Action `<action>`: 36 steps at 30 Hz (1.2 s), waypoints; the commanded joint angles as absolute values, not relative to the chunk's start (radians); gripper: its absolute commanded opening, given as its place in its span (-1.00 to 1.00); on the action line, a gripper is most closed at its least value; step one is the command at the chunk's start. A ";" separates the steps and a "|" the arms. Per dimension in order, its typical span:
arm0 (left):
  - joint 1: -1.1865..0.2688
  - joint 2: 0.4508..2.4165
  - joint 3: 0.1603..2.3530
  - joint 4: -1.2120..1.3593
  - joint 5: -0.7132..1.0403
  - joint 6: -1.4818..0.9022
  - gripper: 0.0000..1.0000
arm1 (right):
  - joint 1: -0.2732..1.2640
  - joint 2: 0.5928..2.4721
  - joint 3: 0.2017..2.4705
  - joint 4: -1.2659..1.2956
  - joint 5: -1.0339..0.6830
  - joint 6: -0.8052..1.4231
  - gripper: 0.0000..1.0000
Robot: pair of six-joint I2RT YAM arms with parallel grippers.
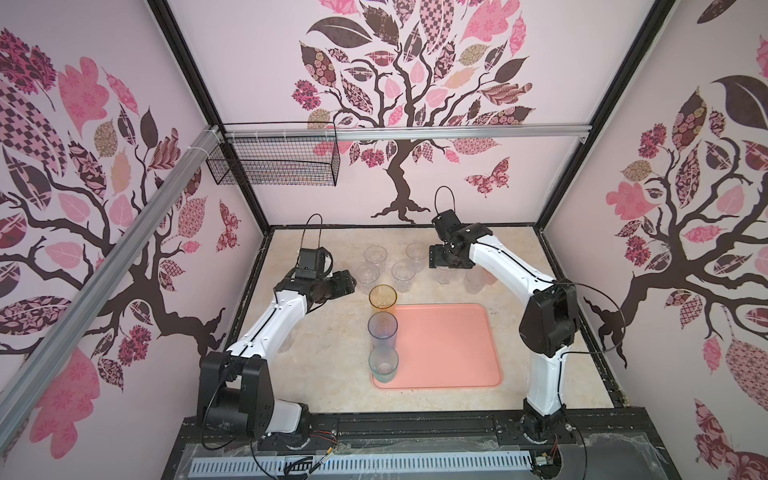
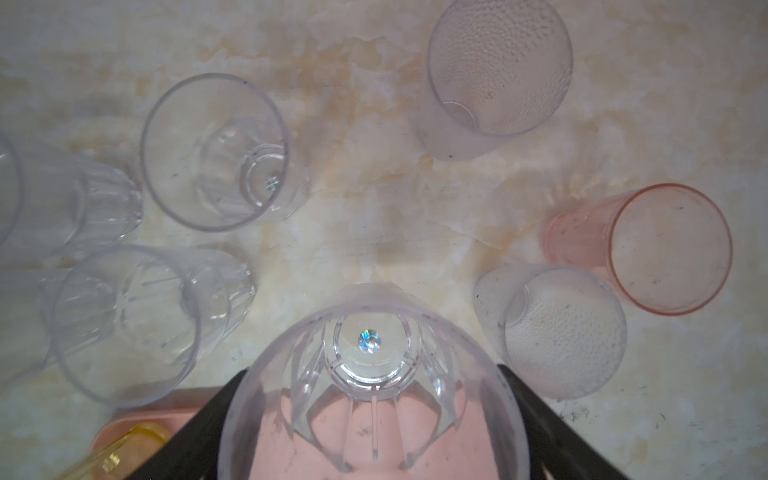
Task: Place the glasses into the tray
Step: 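Grasp a clear faceted glass with the right gripper while the left arm moves aside, then carry the clear glass onto the tray beside the amber glass and open the right gripper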
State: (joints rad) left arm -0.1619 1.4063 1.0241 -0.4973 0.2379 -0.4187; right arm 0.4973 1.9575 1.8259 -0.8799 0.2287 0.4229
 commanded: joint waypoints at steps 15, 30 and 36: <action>-0.183 1.363 0.982 -0.480 0.244 -0.383 0.56 | 0.747 1.699 1.443 -0.789 0.152 0.604 0.66; -0.194 1.371 0.973 -0.476 0.245 -0.380 0.56 | 0.804 1.766 1.374 -0.633 0.225 0.647 0.65; -0.193 1.373 0.973 -0.478 0.233 -0.376 0.56 | 0.805 1.814 1.403 -0.618 0.218 0.634 0.66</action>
